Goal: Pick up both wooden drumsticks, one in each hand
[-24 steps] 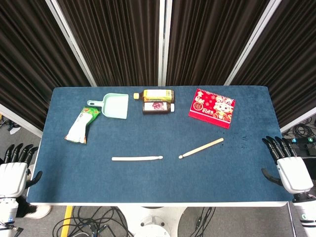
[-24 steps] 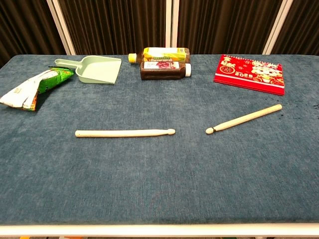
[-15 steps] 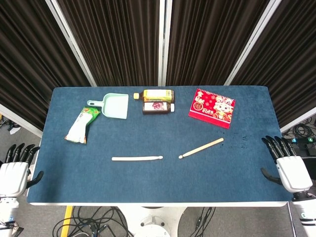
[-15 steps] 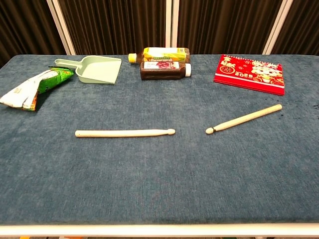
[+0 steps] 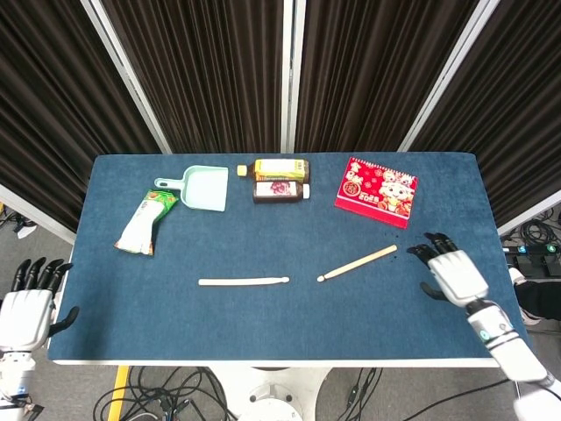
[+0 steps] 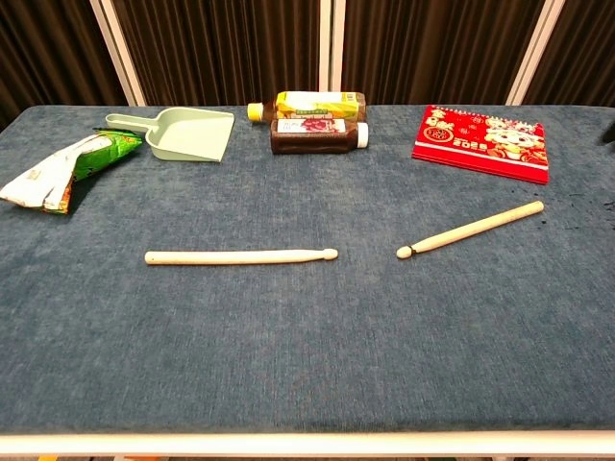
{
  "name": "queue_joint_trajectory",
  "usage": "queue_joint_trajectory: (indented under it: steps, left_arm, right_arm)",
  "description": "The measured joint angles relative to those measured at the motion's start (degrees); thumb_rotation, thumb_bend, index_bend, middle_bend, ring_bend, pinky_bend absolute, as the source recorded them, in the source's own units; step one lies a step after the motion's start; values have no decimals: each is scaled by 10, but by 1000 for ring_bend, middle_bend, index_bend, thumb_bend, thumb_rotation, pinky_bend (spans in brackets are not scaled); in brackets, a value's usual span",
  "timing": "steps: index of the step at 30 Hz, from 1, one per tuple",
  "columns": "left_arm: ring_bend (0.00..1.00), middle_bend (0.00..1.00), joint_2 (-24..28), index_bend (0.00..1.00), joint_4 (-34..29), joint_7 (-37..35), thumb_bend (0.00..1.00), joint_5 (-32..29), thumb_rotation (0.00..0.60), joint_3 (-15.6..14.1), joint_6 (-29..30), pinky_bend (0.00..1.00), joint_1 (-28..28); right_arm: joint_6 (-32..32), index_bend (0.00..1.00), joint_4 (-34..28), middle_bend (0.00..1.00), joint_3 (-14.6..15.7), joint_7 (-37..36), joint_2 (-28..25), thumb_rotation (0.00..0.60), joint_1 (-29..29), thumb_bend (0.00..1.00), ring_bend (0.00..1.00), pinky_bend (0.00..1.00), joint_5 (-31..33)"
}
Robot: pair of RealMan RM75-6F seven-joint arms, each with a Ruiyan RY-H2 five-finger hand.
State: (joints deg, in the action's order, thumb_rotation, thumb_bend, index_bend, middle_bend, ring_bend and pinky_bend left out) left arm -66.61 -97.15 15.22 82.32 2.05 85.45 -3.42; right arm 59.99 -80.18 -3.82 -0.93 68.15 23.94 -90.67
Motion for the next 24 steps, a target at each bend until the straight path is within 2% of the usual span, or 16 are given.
queue_joint_trajectory:
  steps: [4, 5, 15, 24]
  left_arm:
    - [52, 131, 2, 183, -5, 3, 235, -11, 600, 1, -12, 210, -3]
    - [52, 131, 3, 183, -7, 3, 235, -13, 600, 1, -15, 221, -5]
    - [52, 131, 1, 183, -4, 4, 235, -20, 600, 5, -23, 203, -11]
    - [52, 131, -1, 183, 2, -3, 235, -22, 600, 4, -24, 196, -11]
  right_arm:
    - [-44, 330, 82, 322, -5, 7, 66, 600, 41, 208, 102, 168, 8]
    - [-51, 336, 103, 325, -6, 9, 82, 600, 49, 207, 106, 173, 9]
    - [-82, 427, 326, 391, 4, 4, 248, 600, 113, 203, 156, 212, 0]
    - [-46, 512, 431, 468, 22, -29, 320, 600, 129, 204, 220, 229, -17]
